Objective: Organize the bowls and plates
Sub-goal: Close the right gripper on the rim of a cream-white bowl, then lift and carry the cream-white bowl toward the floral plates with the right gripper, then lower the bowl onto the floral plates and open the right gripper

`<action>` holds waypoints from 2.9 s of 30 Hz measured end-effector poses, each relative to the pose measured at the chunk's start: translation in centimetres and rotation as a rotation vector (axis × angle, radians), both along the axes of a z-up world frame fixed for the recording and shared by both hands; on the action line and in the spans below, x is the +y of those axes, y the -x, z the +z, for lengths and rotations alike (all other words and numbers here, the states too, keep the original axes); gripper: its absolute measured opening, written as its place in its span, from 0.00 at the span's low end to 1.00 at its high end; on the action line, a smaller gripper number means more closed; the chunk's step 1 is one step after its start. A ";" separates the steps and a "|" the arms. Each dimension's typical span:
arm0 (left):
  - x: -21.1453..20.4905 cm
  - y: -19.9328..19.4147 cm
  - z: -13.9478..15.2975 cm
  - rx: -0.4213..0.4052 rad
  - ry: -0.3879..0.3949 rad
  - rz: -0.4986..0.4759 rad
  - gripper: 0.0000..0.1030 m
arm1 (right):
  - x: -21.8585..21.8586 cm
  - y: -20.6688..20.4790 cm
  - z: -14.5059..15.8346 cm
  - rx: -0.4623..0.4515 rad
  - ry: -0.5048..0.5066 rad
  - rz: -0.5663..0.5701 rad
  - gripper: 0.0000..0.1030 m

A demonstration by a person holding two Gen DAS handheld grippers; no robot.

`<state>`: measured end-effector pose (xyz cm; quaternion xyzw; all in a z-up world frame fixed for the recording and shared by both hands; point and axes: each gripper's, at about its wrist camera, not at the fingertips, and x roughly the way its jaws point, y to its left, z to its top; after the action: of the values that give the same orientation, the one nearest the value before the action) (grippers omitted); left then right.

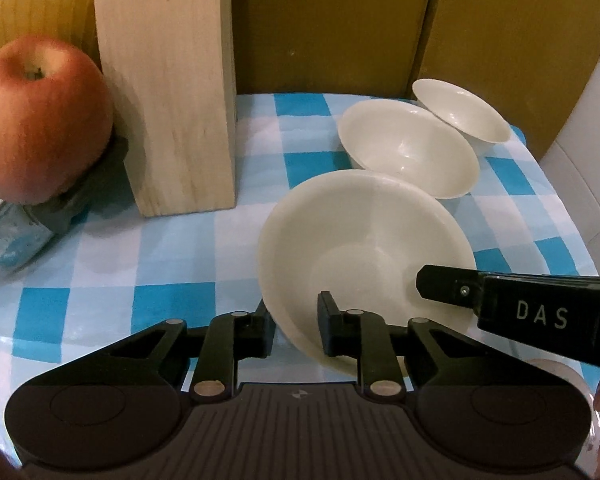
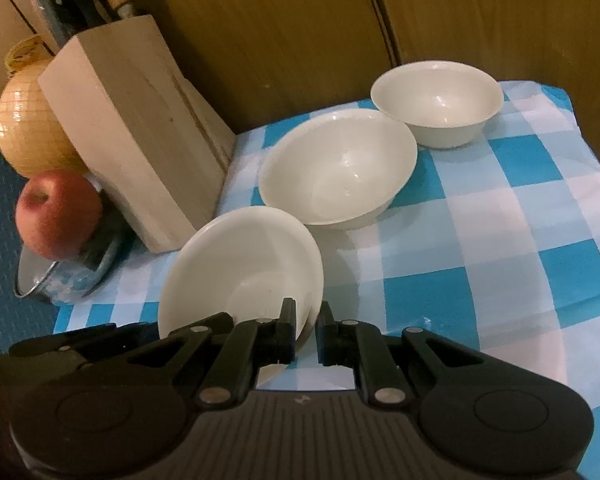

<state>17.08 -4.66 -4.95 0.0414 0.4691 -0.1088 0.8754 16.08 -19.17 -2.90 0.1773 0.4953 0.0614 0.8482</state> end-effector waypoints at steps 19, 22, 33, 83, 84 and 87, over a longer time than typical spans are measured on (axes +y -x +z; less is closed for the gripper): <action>-0.6 4.3 3.6 -0.051 0.017 -0.075 0.30 | -0.4 4.9 4.2 -0.064 0.036 0.003 0.09; -0.9 5.2 3.7 -0.042 0.023 -0.095 0.30 | -0.7 5.9 4.4 -0.063 0.041 0.001 0.09; -1.8 8.7 4.3 -0.021 0.038 -0.185 0.33 | -1.4 10.3 5.5 -0.066 0.082 0.000 0.09; -0.8 10.3 6.3 0.026 0.088 -0.203 0.46 | -4.5 14.5 7.0 -0.098 0.116 -0.090 0.26; -0.7 10.0 6.3 0.024 0.087 -0.192 0.46 | -4.5 14.0 7.2 -0.101 0.127 -0.084 0.26; -0.5 9.0 6.3 0.026 0.086 -0.159 0.46 | -4.3 12.1 7.6 -0.114 0.139 -0.069 0.26</action>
<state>8.09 -5.20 1.31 0.0397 0.4706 -0.1985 0.8588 3.98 -23.48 4.71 0.1312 0.4427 0.0078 0.8870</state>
